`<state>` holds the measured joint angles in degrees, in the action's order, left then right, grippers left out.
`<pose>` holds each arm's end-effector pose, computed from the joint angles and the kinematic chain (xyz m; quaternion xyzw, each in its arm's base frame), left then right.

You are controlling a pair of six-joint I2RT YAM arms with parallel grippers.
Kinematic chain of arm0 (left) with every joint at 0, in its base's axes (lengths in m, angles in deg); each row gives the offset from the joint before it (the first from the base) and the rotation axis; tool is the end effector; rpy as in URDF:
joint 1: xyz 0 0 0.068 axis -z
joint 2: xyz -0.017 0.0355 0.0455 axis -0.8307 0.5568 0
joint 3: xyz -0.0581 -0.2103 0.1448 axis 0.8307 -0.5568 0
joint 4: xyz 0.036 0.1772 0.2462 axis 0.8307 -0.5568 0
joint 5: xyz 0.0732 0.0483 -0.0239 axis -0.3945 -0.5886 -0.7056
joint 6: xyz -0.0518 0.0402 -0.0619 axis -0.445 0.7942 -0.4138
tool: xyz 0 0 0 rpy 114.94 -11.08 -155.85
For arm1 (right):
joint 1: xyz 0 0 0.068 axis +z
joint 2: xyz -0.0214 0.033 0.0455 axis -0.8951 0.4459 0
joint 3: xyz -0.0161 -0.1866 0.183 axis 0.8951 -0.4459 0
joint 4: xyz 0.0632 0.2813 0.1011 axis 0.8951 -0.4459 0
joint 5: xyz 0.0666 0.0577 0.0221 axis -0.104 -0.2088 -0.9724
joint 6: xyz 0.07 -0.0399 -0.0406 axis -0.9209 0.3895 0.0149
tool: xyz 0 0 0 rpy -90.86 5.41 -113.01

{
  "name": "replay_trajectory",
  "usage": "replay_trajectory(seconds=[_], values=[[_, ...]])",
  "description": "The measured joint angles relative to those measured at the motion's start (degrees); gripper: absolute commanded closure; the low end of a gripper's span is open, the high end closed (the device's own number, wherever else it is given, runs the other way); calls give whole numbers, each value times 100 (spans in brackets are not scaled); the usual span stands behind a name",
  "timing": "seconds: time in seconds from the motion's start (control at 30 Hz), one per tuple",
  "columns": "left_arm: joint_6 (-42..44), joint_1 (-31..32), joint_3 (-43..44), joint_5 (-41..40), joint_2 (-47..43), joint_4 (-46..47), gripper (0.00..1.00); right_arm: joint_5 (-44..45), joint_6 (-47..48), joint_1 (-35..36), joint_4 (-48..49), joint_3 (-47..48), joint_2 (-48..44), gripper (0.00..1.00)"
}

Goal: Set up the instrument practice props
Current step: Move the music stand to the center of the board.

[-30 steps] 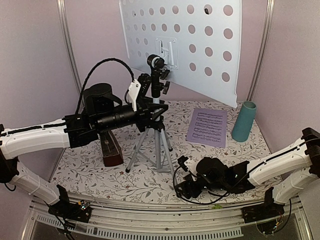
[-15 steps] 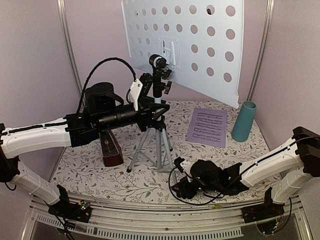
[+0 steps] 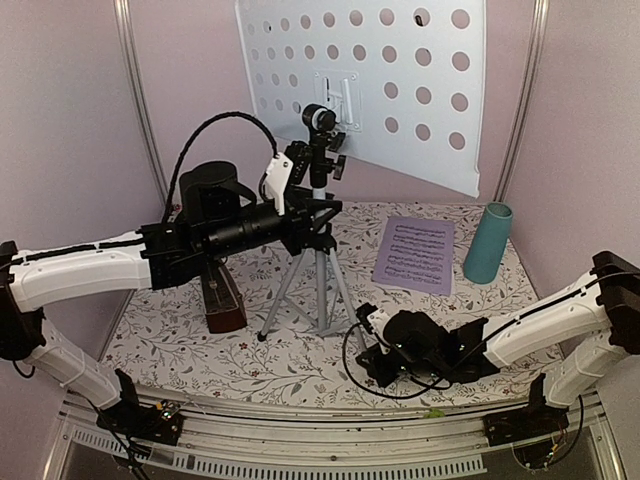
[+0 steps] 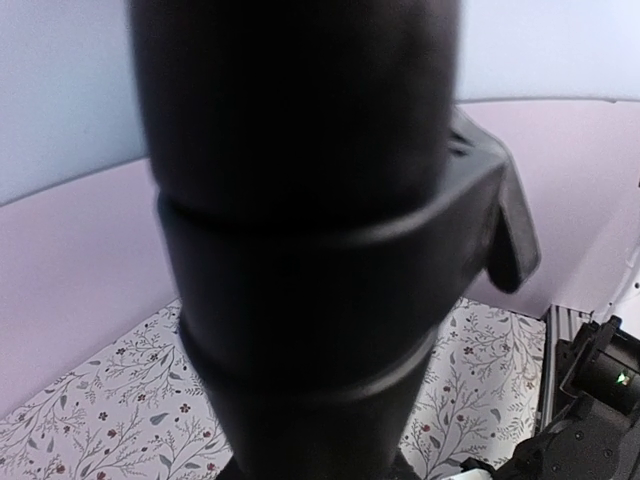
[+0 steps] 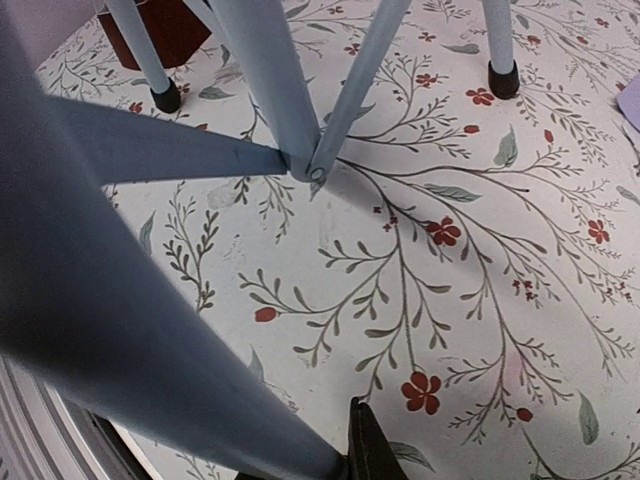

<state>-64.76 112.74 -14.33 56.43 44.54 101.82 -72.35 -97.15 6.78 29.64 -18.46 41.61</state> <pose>0.2318 -0.3570 0.3402 0.3431 0.6334 -0.3498 0.5989 0.1357 0.3212 0.0682 -0.3000 0.8640 0.2146 0.3426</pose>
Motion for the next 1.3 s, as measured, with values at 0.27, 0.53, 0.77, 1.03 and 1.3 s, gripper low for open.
replay_trajectory(seconds=[0.27,0.53,0.77,1.03,1.3], values=[[39,0,437,-315,509,175,100,-118,400,-529,-323,-210,-378,100],[94,0,1150,-632,1200,125,100,-295,688,-1040,-433,-402,-612,96],[31,7,1497,-909,1504,4,100,-409,890,-1272,-378,-479,-675,83],[48,173,1729,-1150,1698,-42,100,-411,822,-1410,-426,-474,-737,48],[120,361,1779,-1215,1753,-31,100,-413,826,-1412,-669,-358,-1078,28]])
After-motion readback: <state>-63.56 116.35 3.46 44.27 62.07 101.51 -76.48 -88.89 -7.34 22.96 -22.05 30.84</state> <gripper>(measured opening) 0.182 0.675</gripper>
